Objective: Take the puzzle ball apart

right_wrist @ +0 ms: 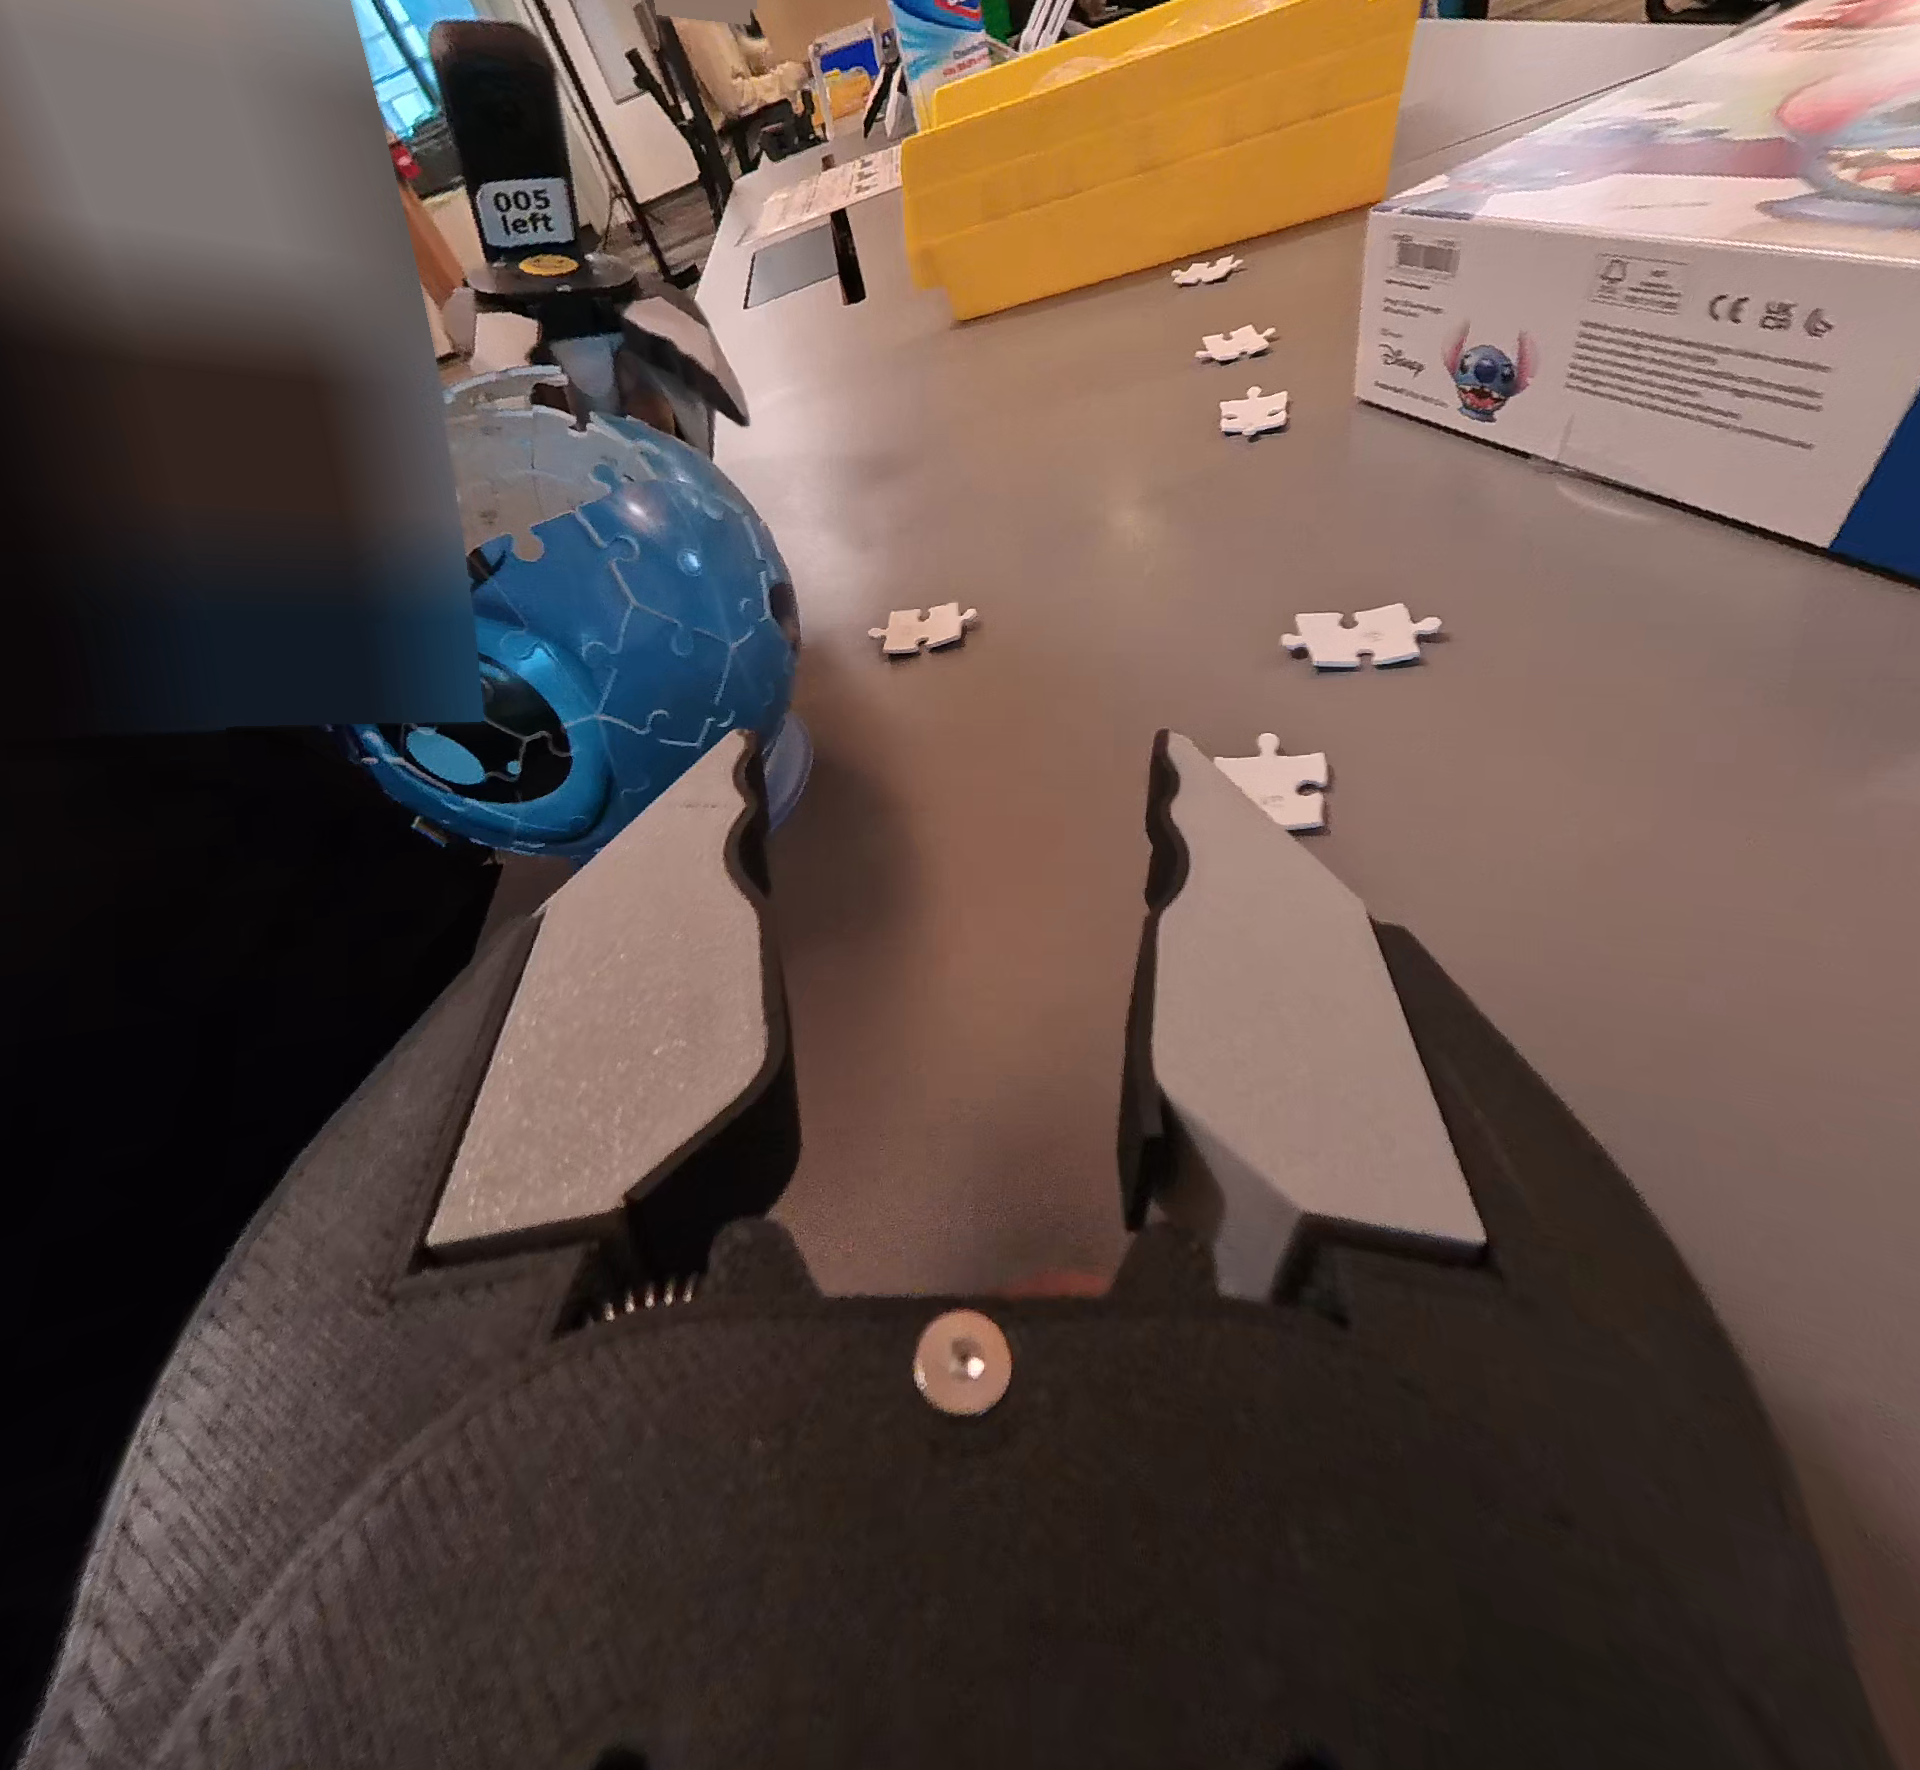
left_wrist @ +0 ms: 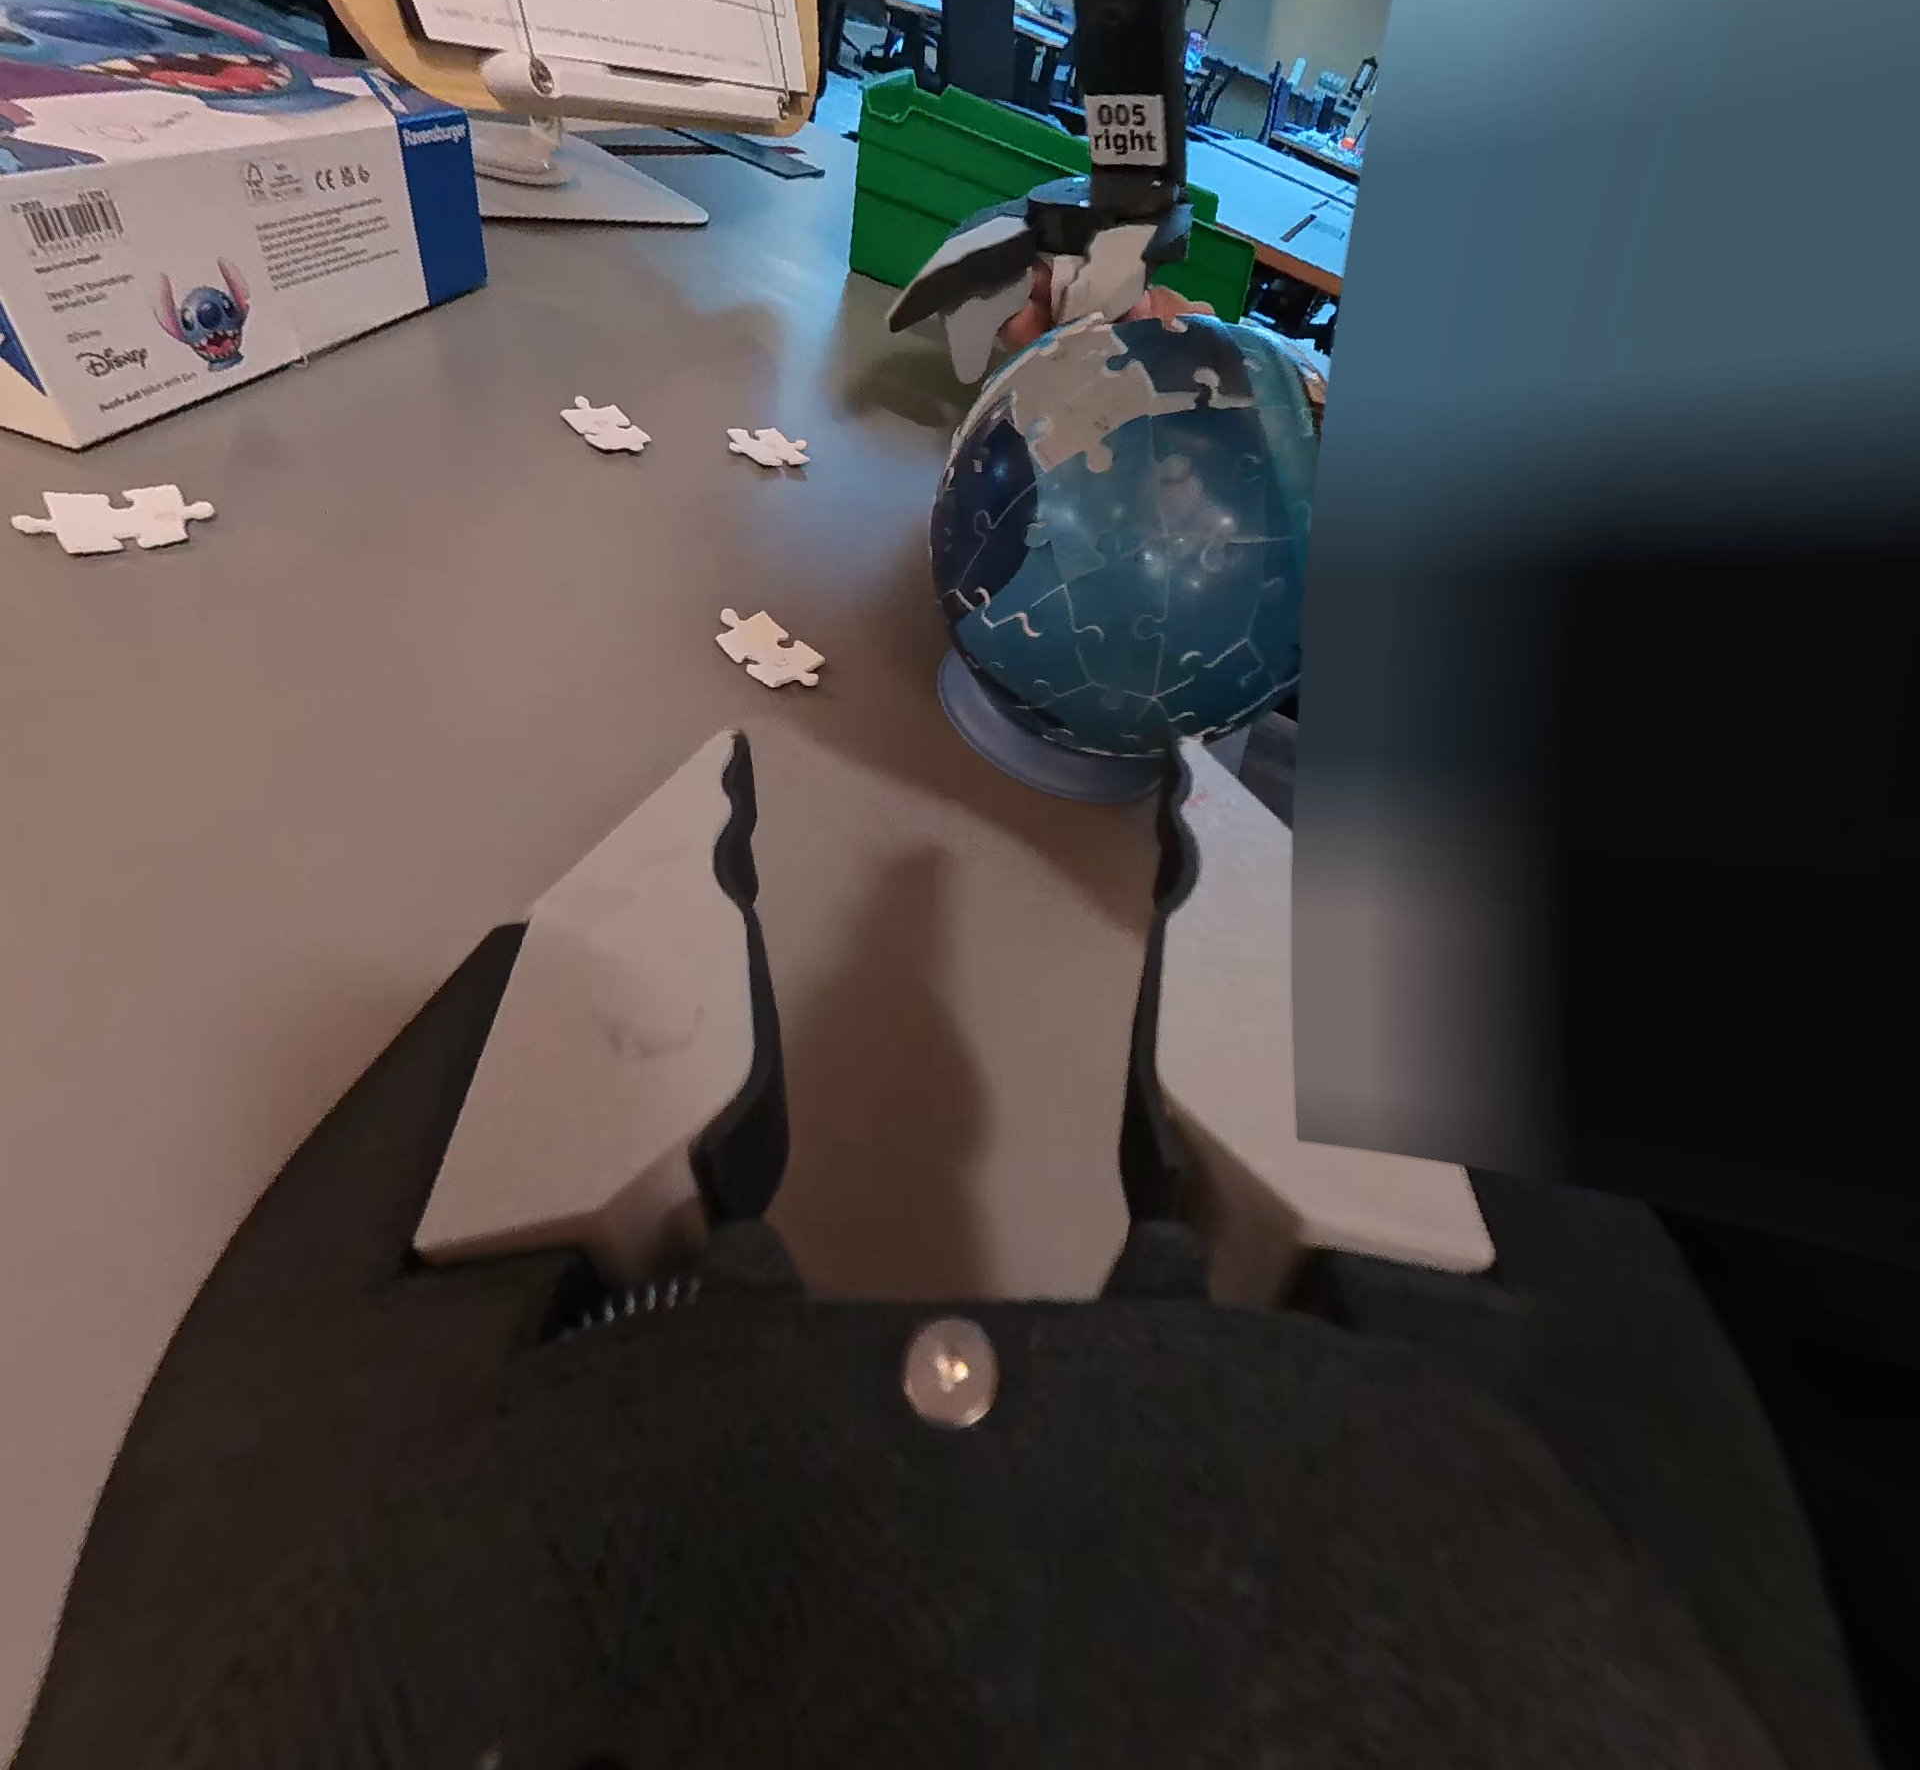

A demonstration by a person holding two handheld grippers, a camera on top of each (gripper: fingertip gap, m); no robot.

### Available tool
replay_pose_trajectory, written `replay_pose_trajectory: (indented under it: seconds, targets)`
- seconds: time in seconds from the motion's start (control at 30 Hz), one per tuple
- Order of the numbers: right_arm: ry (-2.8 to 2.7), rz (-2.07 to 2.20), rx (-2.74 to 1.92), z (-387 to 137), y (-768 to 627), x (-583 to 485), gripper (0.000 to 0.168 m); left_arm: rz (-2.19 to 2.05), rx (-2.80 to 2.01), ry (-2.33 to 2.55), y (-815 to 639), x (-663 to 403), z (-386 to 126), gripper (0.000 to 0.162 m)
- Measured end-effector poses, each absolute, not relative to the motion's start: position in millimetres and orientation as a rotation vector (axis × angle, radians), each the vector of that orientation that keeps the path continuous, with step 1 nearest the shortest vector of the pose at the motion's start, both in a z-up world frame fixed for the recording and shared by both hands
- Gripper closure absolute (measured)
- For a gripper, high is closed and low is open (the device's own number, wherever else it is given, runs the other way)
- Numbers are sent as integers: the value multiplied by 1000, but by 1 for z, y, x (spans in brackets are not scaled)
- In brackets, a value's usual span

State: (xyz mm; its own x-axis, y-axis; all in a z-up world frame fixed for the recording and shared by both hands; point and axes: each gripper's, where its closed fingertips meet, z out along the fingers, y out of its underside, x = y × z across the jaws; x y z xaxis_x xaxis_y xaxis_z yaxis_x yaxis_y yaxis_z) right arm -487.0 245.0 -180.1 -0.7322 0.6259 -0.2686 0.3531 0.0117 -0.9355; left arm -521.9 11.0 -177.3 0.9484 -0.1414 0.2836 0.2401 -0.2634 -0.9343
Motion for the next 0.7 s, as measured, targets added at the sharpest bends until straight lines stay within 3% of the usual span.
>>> replay_pose_trajectory:
  seconds: [0.03, 0.7]
  targets:
    - [-2070, 1790, -1009, -180, 243, -485, 98, -360, -1808, -73, 11, -522, -178, 86]
    - [-2094, 1721, -873, -180, 237, -485, 98, -218, -1788, -235, 18, -553, -178, 94]
